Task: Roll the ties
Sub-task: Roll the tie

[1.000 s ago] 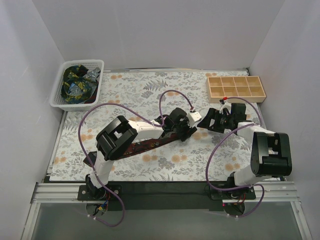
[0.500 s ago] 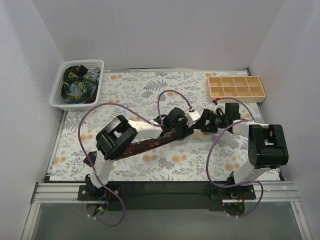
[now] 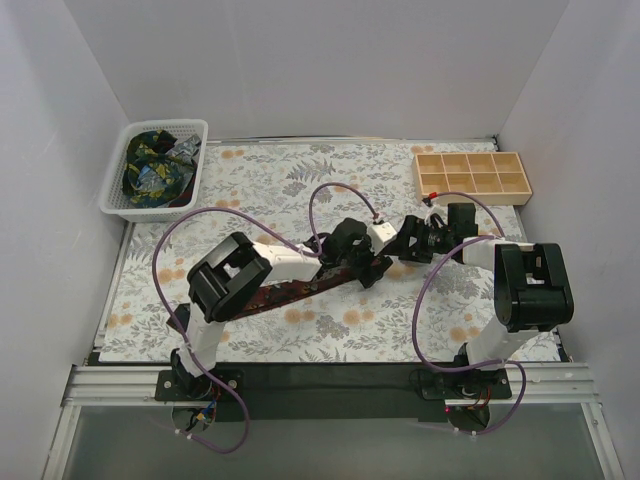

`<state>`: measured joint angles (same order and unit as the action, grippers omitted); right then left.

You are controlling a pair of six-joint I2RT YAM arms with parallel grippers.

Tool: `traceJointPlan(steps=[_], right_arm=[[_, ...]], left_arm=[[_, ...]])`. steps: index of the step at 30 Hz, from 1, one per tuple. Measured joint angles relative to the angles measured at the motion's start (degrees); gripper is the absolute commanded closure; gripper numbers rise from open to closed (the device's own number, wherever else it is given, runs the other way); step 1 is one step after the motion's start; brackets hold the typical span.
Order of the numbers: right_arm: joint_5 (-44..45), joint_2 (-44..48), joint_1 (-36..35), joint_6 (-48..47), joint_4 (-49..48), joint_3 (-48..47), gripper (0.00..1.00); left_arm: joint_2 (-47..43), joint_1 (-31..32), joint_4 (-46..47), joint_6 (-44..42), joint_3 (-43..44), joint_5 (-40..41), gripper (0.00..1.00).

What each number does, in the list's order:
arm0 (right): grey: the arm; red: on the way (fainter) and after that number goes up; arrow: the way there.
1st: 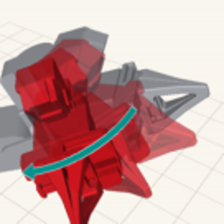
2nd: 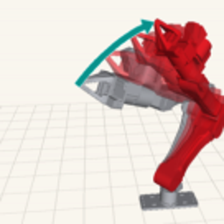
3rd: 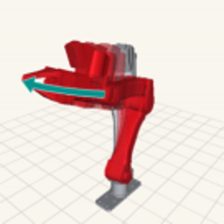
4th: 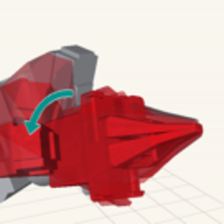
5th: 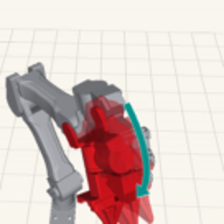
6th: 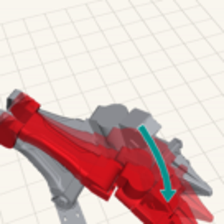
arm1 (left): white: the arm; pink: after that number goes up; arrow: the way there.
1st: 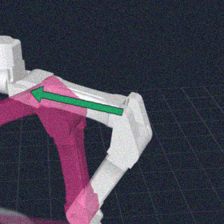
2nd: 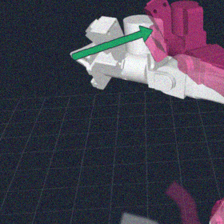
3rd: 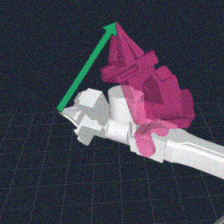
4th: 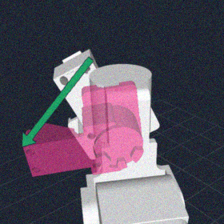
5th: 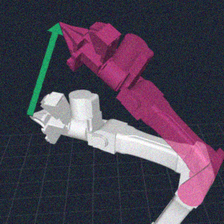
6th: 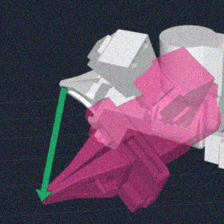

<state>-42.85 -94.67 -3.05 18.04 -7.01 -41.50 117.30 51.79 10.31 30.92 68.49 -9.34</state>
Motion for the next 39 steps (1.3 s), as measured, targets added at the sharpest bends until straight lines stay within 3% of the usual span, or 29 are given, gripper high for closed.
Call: traceJointPlan(steps=[10,14,19,22,29,39], right_arm=[[1.99,0.98,-0.02,0.0,0.07,0.0,0.24],[1.92,0.98,-0.02,0.02,0.09,-0.04,0.25],[1.18,0.85,-0.02,-0.02,0.44,-0.66,0.28],[0.57,0.52,-0.02,-0.07,0.44,-1.11,0.29],[-0.28,-0.2,-0.02,-0.26,0.44,-1.27,0.3],[-1.95,-3.21,-1.16,-0.76,0.39,-2.4,0.32]], left_arm=[[-9.57,-0.22,0.04,10.03,-3.39,8.11,0.13],[-15.72,-0.28,0.13,17.31,-5.18,10.71,0.25],[-17.62,-0.31,0.24,26.51,-6.21,12.2,0.55],[-16.94,-0.31,-1.33,31.23,-6.32,12.13,0.65],[-14.34,-0.31,-3.32,38.14,-6.27,11.89,0.78],[-11.8,-0.31,-4.87,42.64,-6.27,11.39,0.81]])
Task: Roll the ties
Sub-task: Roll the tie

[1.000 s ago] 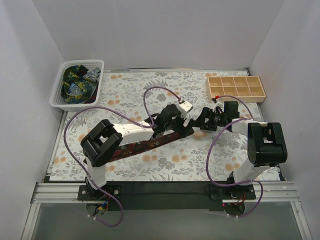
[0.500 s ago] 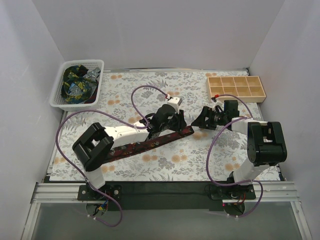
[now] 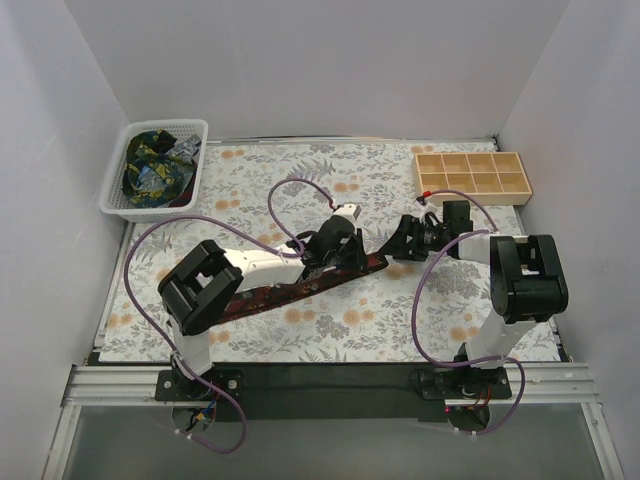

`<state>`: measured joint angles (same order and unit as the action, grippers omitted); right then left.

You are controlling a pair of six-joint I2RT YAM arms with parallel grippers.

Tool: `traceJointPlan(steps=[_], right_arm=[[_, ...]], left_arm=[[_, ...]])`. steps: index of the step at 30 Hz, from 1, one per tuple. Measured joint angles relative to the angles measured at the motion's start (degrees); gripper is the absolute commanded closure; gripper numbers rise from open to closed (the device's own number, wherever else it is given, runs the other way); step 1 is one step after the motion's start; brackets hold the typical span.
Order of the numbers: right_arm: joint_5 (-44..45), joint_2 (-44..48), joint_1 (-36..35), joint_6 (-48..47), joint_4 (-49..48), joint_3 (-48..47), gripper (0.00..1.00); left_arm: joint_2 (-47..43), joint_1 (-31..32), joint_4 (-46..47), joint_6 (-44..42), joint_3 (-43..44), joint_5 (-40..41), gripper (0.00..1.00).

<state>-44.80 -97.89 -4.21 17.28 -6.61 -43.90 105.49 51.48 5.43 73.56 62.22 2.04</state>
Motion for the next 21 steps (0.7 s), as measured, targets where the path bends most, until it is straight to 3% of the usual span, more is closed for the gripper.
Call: traceJointPlan(steps=[21], right_arm=[[-4.46,-3.82,-3.5,-2.43,-0.9,-1.33,0.44]], left_arm=[[3.08,0.0,-0.33,2.75,-0.04,0.28,0.83]])
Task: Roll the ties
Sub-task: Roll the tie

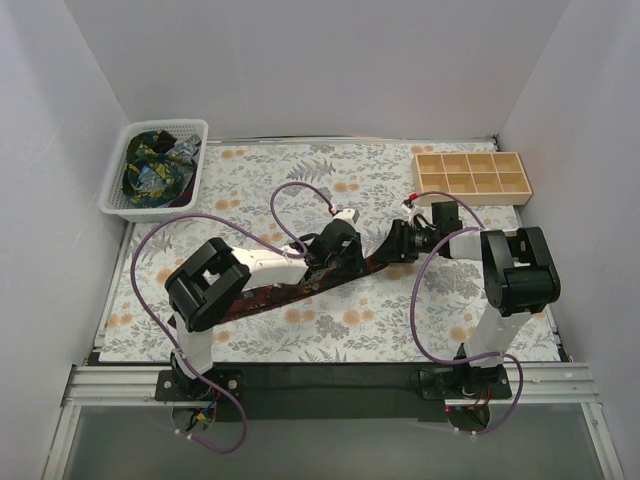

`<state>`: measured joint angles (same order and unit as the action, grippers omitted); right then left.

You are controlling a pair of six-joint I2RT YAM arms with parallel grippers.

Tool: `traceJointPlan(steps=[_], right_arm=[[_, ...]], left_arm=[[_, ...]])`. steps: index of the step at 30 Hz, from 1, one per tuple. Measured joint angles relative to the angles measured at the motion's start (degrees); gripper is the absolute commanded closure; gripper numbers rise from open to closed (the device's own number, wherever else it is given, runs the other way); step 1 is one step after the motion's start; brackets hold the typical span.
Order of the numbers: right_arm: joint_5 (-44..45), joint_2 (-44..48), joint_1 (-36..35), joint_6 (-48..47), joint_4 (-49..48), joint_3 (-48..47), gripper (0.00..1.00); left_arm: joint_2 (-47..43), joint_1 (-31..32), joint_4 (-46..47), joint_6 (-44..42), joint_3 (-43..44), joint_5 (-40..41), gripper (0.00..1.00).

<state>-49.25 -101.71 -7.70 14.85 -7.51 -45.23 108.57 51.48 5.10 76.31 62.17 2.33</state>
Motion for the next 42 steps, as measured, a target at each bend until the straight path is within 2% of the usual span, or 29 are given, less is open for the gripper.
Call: traceJointPlan(steps=[15,17,21,24,30,34,42], right_arm=[[-1.55,-2.1,-1.29,-0.5,0.2,-0.15,0.58],[-1.6,-2.51,-1.7,-0.59,0.22,-0.39,0.64],[0.5,-2.67,-2.16,-1.18,0.72,-0.42,0.89],[1.99,-2.36,-2.23,-1.31,1.38,-0.42,0.99],[8.39,1.03,-3.34,-2.93,5.75,-1.09,0.99],[16.61,4.33,-3.3,-5.51,10.8,-3.28,0.99],[34.01,8.2,-5.09,-9.77,16.92,-6.27,0.99]], left_arm=[[1.86,-0.07,0.81,1.49,0.24,0.17,0.83],[1.97,-0.07,0.92,1.73,0.26,0.17,0.83],[2.36,-0.13,1.03,2.25,0.61,0.0,0.81],[2.4,-0.15,1.2,2.62,0.68,-0.33,0.75],[1.6,-0.09,0.83,3.45,0.66,-0.79,0.55],[-1.11,-0.15,-3.5,3.23,-0.48,0.81,0.34],[-12.09,-2.75,-12.07,2.58,-2.21,3.65,0.32]])
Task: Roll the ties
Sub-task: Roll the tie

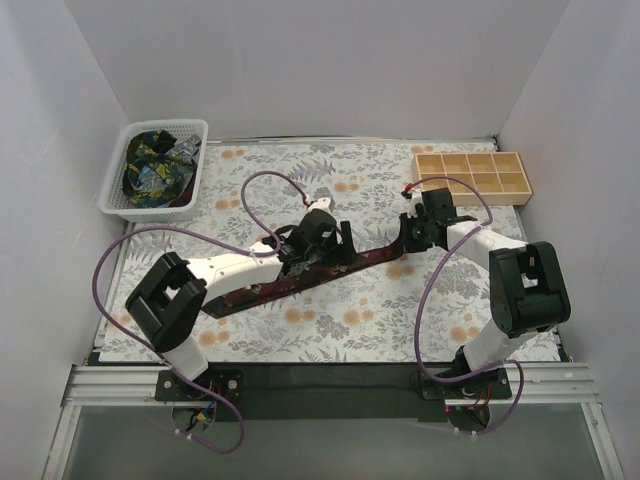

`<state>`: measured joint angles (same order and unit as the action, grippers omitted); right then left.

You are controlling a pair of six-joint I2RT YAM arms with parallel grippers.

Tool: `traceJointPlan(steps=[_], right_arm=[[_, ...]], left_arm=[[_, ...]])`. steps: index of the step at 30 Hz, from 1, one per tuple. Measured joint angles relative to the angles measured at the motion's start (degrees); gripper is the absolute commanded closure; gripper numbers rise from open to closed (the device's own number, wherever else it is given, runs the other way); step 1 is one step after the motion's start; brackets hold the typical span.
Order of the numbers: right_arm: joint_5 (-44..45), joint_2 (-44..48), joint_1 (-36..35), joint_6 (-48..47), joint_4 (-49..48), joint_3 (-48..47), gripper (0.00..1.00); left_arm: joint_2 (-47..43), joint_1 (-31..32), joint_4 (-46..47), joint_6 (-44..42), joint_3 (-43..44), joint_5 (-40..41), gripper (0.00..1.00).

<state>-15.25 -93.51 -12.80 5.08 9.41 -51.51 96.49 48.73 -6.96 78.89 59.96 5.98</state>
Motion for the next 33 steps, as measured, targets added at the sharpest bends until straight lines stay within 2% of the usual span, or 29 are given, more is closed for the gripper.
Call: traceJointPlan(steps=[6,16,25,33], right_arm=[[16.44,1.62,-6.38,-1.2,1.66,-0.57,0.99],[42.36,1.7,-19.85,-3.65,3.04,-1.88,0.99],[55.74,-6.56,-29.33,-4.63,5.14,-7.21,0.99],[59.63,-12.66,-33.88,-5.18,7.93,-11.41,0.99]], left_arm=[[-7.34,-3.17,-3.76,-0.13,-4.92,1.22,0.31],[-11.41,-5.44,-6.75,-0.2,-11.41,2.73,0.37],[-15.63,-6.97,-7.67,0.66,-15.26,3.56,0.39],[-16.35,-7.17,-8.0,1.29,-16.22,3.87,0.39]])
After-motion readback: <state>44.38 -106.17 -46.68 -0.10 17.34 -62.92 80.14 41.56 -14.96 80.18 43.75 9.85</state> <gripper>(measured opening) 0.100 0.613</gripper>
